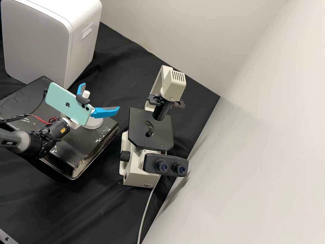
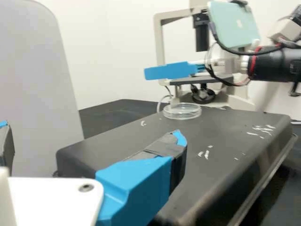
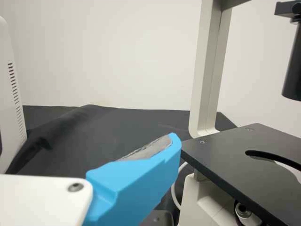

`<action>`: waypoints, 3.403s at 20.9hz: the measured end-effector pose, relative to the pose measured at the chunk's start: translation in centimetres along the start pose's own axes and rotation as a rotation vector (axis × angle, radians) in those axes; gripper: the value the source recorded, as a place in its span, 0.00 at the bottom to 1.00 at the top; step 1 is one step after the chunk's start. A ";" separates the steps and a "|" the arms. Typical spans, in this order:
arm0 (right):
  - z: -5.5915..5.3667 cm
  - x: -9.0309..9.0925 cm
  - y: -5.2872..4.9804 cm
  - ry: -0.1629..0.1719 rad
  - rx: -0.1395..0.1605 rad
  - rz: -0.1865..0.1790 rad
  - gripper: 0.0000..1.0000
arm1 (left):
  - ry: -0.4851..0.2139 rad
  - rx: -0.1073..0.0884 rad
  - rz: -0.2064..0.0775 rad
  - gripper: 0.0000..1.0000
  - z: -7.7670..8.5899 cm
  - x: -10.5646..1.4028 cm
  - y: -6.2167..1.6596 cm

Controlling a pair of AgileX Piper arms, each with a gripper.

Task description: Place the petri dish on the microscope

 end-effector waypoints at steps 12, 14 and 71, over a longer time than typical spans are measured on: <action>0.4 -0.9 -0.2 -0.006 0.024 -0.008 1.00 | -0.004 0.002 -0.002 1.00 0.0 0.0 -0.02; 0.5 -1.8 -0.1 0.005 0.035 -0.005 1.00 | -0.004 0.005 0.000 1.00 0.1 0.0 0.03; 6.4 -1.6 -4.6 -0.102 0.017 -0.076 0.00 | 0.001 0.028 0.003 1.00 0.3 -0.3 -0.04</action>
